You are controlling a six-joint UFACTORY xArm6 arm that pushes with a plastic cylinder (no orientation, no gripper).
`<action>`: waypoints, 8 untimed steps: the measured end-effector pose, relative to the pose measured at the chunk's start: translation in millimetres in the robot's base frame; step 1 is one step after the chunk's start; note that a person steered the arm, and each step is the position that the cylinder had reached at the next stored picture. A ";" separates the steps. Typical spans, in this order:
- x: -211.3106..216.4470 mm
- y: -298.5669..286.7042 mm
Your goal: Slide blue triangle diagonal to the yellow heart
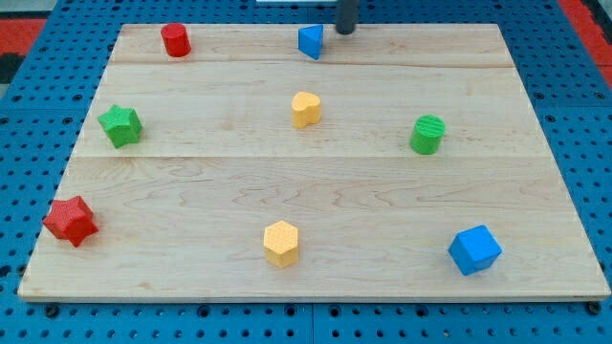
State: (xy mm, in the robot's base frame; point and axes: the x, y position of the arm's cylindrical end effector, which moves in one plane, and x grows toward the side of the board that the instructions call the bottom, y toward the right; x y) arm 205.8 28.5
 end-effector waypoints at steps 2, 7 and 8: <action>61.3 -62.9; 65.7 -133.6; 28.4 -130.7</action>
State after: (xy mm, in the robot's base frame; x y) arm 234.3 -102.3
